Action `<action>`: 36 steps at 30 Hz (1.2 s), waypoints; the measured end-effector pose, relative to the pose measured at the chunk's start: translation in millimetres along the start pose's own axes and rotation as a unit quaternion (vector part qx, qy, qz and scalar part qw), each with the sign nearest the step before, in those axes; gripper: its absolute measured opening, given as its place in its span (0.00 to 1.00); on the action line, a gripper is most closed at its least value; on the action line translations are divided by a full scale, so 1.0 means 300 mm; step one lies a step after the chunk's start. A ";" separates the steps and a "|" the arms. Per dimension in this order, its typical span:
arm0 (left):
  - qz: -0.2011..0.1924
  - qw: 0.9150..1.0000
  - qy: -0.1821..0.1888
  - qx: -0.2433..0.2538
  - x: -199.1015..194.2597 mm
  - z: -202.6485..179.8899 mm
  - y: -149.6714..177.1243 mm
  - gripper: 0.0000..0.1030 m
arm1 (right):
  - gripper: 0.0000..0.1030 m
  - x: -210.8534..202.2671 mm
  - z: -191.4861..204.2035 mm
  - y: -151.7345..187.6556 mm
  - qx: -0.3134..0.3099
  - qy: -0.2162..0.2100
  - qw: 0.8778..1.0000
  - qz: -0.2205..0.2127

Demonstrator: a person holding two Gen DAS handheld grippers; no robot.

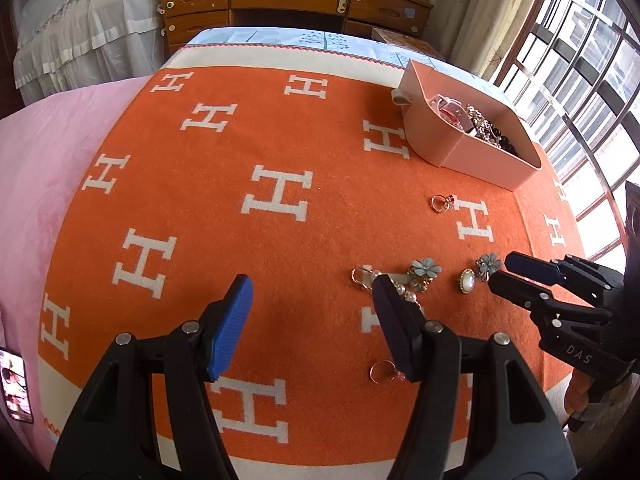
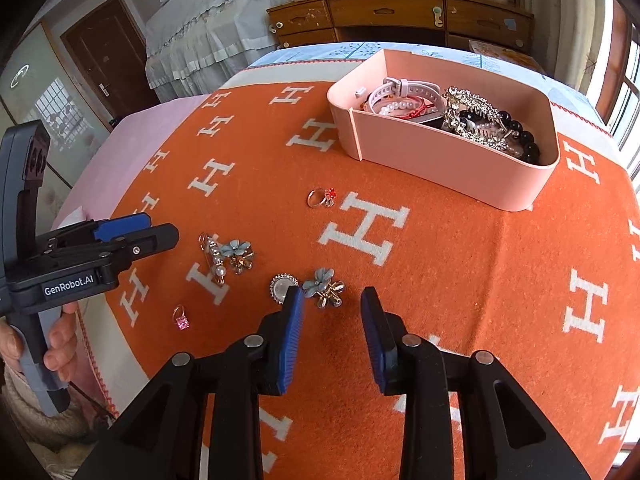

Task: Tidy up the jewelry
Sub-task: 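Grasp a blue flower brooch with the right gripper while the left grasps another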

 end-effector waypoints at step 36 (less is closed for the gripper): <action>-0.013 0.990 0.002 0.141 0.131 -0.256 -0.043 0.26 | 0.19 0.009 -0.005 0.034 -0.039 0.006 0.998 -0.057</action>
Point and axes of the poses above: each gripper's, at about its wrist camera, not at the fingertips, and x roughly the way its jaws point, z to its left, y to its underside, the point moved 2 cm from there along x, roughly the way its jaws point, and after that the axes turned 9 degrees about x, right-handed, at the moved point
